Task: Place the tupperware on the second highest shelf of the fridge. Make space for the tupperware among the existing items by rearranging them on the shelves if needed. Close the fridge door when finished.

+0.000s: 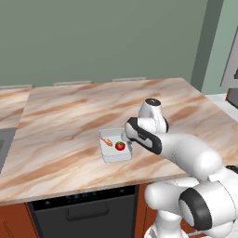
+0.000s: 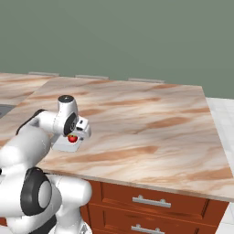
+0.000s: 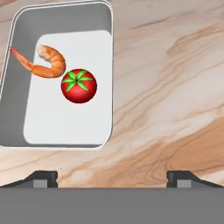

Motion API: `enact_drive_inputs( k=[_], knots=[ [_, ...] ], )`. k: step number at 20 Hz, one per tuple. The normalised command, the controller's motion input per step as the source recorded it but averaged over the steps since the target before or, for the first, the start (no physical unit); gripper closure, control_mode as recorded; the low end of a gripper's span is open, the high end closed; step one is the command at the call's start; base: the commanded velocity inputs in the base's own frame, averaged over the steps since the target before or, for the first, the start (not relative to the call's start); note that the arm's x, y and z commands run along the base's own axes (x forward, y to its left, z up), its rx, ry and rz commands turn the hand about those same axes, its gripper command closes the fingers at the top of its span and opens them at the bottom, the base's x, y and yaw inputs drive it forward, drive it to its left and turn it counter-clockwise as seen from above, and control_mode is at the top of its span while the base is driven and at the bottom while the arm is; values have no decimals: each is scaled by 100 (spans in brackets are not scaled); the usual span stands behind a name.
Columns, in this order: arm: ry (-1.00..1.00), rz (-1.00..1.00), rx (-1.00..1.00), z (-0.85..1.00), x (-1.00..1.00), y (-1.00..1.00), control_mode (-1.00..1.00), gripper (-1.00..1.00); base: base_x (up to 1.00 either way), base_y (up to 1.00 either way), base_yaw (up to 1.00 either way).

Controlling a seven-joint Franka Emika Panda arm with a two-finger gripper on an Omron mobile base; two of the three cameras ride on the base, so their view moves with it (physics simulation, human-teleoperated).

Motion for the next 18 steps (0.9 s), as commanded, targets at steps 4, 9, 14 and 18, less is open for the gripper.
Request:
enact_drive_inputs(
  k=[4,9,14,18],
  knots=[
    [0,0,0,-22,25,0,-100,-100,0,0,0],
    [0,0,0,-36,11,0,-100,-100,0,0,0],
    [0,0,0,-38,10,0,-100,-100,0,0,0],
    [0,0,0,-31,9,0,-100,-100,0,0,0]
  ],
)
